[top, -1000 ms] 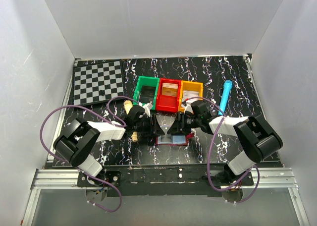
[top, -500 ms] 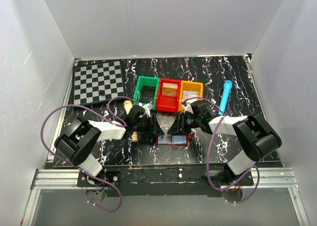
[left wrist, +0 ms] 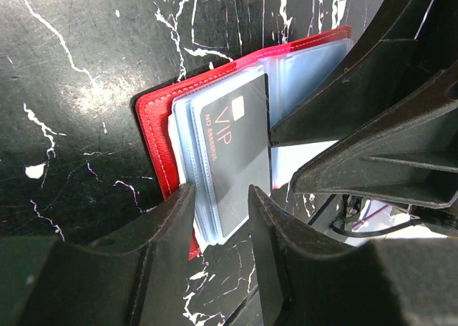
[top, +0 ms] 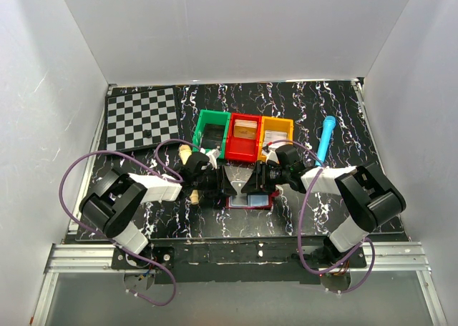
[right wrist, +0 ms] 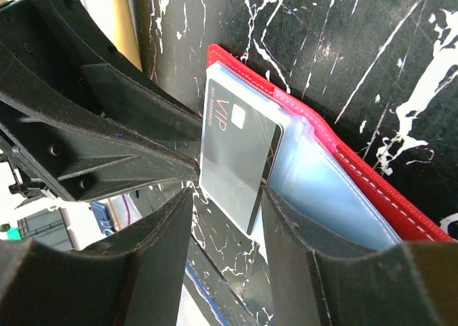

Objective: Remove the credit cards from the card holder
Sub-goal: Remove the credit card from the card holder.

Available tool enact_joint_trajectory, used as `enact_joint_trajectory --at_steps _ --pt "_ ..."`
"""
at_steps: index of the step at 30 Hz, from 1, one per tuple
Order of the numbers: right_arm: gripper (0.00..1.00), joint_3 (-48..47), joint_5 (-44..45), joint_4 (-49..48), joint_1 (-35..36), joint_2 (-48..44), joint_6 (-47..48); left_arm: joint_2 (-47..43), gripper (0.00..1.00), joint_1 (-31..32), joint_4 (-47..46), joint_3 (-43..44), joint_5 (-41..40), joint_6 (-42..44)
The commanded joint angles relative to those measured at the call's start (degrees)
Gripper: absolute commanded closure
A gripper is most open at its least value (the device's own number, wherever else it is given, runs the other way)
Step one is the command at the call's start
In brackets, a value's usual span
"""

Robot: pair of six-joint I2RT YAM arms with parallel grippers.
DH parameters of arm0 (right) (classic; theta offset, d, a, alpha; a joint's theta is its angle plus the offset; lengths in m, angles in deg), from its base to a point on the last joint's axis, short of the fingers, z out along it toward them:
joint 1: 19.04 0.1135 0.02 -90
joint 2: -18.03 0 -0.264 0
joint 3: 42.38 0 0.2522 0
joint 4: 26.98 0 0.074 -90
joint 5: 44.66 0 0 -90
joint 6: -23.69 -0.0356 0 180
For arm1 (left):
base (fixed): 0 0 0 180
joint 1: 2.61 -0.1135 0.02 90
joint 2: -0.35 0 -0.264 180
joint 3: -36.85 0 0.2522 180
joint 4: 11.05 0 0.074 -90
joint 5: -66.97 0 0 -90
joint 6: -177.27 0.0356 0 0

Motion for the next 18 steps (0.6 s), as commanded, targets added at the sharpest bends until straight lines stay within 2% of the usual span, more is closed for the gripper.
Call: enact_joint_trajectory --at_steps 1,9,18 --pt "0.49 -0.8 -1.0 -1.3 0.0 0.1 0.4 0.3 0.64 0.2 2.3 -0.4 -1.2 0.8" --pt "0.49 -0.2 -0.3 -0.8 0.0 0.5 0.9 -4.0 0.55 0.2 5.4 -0.2 -3.1 1.2" --pt "0.49 -0.4 0.0 -0.4 0.0 0.5 1.1 -10.7 0.54 0.1 7.4 0.7 -4.2 1.3"
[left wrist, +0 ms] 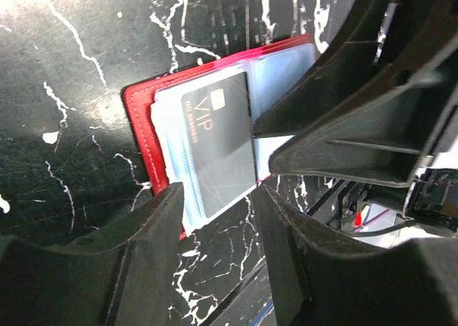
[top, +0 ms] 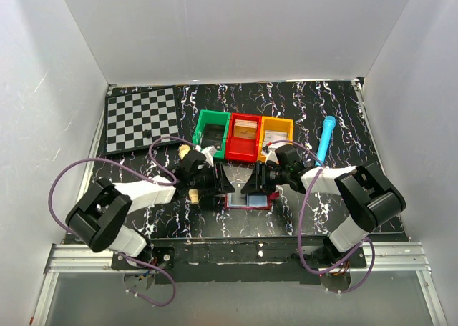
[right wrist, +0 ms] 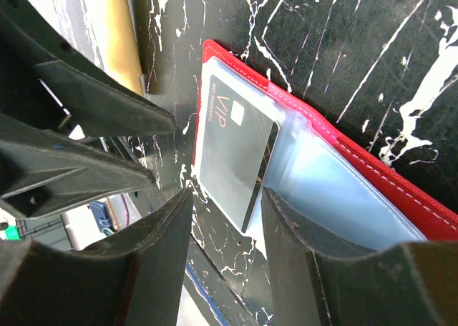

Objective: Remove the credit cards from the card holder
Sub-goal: Remove the credit card from the card holder.

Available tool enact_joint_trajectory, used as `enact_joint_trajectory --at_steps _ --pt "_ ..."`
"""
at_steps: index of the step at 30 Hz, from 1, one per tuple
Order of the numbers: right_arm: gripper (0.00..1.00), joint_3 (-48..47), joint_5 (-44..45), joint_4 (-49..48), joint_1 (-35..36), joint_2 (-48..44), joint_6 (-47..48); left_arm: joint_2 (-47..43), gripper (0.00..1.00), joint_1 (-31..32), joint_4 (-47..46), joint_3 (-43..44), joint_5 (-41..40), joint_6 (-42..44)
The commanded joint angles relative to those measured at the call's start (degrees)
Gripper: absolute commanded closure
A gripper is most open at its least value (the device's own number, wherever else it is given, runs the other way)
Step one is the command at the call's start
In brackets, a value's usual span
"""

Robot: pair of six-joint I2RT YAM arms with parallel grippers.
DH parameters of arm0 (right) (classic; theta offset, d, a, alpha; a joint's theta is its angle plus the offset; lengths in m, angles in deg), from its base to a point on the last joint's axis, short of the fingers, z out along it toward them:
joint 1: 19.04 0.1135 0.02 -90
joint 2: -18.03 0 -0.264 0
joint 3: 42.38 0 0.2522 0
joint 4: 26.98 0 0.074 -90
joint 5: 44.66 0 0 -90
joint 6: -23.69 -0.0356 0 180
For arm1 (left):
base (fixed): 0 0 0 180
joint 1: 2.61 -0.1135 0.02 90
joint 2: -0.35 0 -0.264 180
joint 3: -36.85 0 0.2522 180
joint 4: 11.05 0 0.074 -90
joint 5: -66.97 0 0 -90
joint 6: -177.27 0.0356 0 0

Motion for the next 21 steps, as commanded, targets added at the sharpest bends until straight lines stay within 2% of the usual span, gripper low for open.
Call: enact_joint_trajectory --at_steps 1,13,21 --pt "0.49 -0.4 -0.2 -0.7 0.0 0.5 0.7 -4.2 0.54 0.1 0.4 0.7 -0.9 0.6" --pt "0.49 -0.8 -0.8 -1.5 0.0 1.0 0.1 2.8 0.58 0.1 -6.6 1.4 3.8 -0.3" --pt "0.49 -0.9 -1.1 -1.6 0.0 0.6 0.2 4.8 0.6 0.2 -6.2 1.7 3.8 0.1"
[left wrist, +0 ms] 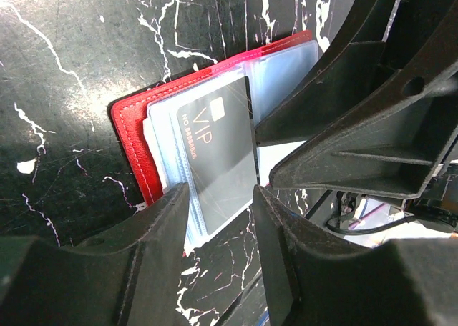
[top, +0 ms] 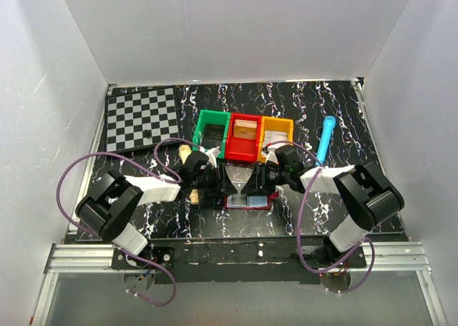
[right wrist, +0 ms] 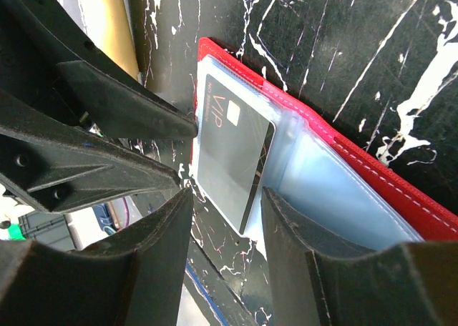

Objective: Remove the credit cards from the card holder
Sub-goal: Remove the credit card from the card holder.

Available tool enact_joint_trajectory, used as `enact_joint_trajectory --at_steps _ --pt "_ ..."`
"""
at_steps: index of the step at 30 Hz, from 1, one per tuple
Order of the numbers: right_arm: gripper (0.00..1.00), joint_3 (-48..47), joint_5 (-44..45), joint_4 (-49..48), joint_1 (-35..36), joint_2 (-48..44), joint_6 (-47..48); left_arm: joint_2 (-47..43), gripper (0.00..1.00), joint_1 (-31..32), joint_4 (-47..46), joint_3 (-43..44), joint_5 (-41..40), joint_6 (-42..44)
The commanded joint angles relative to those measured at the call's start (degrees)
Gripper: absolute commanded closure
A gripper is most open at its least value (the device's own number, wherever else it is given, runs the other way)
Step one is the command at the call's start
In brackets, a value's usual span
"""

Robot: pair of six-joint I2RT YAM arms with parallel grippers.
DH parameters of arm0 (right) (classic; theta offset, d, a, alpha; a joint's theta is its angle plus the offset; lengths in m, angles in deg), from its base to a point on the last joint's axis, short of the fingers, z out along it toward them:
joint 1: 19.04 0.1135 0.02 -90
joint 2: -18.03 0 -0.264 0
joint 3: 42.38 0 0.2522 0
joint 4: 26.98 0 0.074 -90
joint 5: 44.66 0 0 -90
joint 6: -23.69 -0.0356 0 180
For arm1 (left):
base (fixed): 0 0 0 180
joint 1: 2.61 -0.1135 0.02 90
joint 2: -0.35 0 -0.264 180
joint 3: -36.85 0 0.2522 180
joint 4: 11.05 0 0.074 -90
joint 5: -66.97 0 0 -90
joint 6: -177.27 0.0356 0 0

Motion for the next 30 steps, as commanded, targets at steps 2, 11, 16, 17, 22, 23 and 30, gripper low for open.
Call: enact_joint_trajectory --at_steps 2,11,16,17,22,23,30 --pt "0.49 -1.0 -0.8 -1.5 0.0 -0.1 0.2 1.2 0.61 0.1 -0.5 1.7 0.7 0.4" --pt "0.49 -0.8 -1.6 -2.8 0.0 -0.1 -0.4 2.7 0.62 0.1 0.2 1.1 -0.1 0.7" --pt "0.49 0.0 -2.1 -4.6 0.0 -0.6 -1.3 3.5 0.63 0.1 0.3 1.0 -0.3 0.6" --pt "0.5 0.1 -2.3 -5.2 0.0 -0.6 -1.4 3.6 0.63 0.1 0.3 0.8 -0.4 0.6" --pt "0.53 1.1 -3.8 -8.4 0.0 -0.7 -2.4 4.2 0.64 0.1 0.2 0.7 -0.5 0.5" --pt "0.54 1.2 -4.1 -9.2 0.0 -0.7 -2.8 4.3 0.64 0.1 0.1 0.6 -0.5 0.6" --pt "0.56 1.9 -6.8 -12.4 0.0 -0.8 -3.2 4.6 0.64 0.1 0.1 0.5 -0.6 0.5"
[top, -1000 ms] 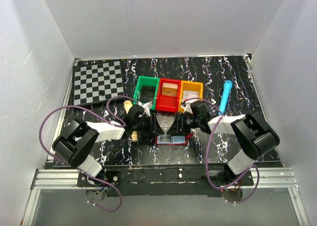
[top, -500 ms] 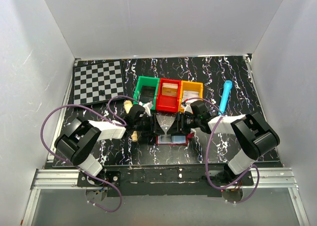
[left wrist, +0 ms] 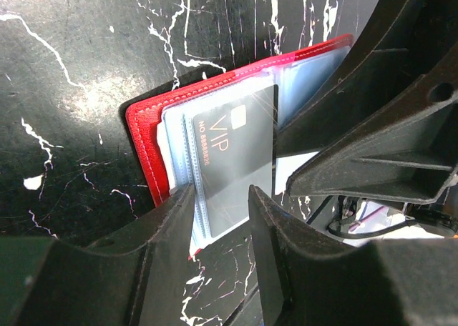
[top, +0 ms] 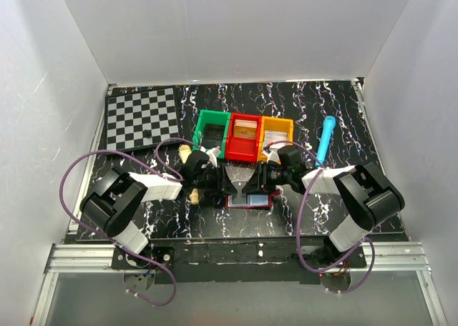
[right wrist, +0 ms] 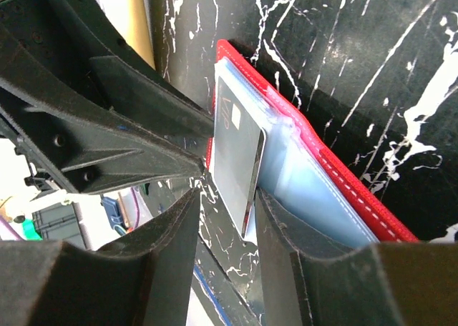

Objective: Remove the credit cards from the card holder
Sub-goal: Remove the credit card from the card holder.

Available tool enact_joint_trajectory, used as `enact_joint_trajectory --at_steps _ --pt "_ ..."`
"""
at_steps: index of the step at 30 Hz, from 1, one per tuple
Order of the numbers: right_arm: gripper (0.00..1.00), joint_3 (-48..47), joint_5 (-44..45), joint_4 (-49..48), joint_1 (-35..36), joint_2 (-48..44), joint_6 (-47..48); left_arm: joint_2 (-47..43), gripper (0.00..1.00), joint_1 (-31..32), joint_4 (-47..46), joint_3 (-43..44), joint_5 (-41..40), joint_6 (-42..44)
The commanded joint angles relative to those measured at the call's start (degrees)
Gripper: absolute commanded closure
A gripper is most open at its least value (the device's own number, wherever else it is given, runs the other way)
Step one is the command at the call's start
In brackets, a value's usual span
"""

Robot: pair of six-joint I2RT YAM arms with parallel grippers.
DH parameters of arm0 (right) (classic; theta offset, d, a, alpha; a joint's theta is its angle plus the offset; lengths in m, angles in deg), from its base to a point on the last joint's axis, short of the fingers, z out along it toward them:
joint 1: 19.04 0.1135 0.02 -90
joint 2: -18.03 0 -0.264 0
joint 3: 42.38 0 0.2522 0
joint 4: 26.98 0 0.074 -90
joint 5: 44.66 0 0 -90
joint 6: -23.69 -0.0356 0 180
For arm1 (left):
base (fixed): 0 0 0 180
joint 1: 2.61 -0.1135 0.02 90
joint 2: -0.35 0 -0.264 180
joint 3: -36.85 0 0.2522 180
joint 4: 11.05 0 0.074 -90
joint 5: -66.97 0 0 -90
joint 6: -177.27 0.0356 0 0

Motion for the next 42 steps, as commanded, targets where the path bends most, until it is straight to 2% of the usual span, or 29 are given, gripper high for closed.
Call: enact_joint_trajectory --at_steps 1,16,24,30,42 --pt "0.56 0.6 -4.8 -7.8 0.7 -0.8 -1.2 1.8 0.64 0.5 1.5 -0.1 -1.1 0.7" --pt "0.59 1.3 -6.4 -11.6 0.7 -0.8 -2.7 2.1 0.64 0.5 1.4 -0.2 -1.0 0.6" --pt "0.58 0.9 -4.9 -6.5 0.6 -1.9 -0.1 1.4 0.64 0.4 1.5 -0.5 -1.5 0.6" --pt "0.74 1.4 -4.6 -6.0 0.4 -2.2 0.0 1.1 0.64 0.4 1.5 -0.6 -1.7 0.5" --pt "0.89 1.4 -4.2 -3.8 -0.2 -3.6 1.0 0.8 0.68 0.5 1.9 -0.9 -2.3 0.7"
